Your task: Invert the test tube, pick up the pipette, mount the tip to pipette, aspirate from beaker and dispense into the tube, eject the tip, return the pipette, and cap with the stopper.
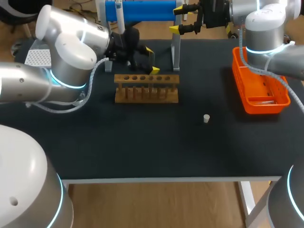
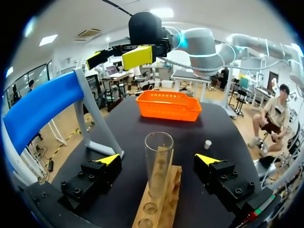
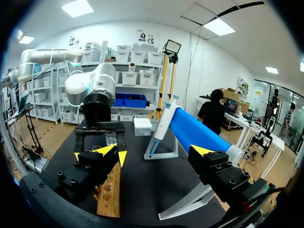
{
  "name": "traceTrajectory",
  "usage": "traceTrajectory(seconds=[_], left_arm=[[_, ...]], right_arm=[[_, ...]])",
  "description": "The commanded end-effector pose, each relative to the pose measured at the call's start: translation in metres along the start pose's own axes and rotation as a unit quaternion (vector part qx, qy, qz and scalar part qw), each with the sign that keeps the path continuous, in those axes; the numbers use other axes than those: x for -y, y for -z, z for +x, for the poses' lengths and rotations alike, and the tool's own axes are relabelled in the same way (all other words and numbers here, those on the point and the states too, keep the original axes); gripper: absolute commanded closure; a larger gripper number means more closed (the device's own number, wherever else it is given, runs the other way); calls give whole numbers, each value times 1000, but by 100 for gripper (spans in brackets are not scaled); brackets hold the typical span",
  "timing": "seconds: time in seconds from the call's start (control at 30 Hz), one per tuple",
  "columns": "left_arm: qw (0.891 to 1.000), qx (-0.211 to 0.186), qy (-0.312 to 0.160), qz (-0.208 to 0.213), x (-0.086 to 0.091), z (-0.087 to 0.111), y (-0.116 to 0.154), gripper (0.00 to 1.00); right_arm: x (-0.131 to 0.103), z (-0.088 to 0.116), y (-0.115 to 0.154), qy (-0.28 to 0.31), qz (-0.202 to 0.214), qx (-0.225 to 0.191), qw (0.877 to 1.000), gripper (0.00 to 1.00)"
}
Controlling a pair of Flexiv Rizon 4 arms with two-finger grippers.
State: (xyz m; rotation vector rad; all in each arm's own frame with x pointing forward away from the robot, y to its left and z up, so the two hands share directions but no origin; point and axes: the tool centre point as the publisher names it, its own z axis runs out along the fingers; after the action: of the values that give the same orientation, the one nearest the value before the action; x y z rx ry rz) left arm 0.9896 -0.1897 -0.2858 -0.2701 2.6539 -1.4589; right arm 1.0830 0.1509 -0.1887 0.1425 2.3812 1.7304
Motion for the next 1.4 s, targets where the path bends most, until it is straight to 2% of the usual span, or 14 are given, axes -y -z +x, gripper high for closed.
traceTrajectory(seconds=[0.03, 1.1, 1.4], left_arm=[[1000, -4, 1, -7, 2, -2, -2, 0], [1000, 3, -6, -13, 2, -1, -3, 0], [1000, 3, -6, -13, 2, -1, -3, 0]], right_arm=[[0, 0, 1, 0, 2, -1, 1000, 0], [0, 0, 1, 0, 2, -1, 1000, 0], [6, 29, 42, 23, 33, 7, 999, 0]])
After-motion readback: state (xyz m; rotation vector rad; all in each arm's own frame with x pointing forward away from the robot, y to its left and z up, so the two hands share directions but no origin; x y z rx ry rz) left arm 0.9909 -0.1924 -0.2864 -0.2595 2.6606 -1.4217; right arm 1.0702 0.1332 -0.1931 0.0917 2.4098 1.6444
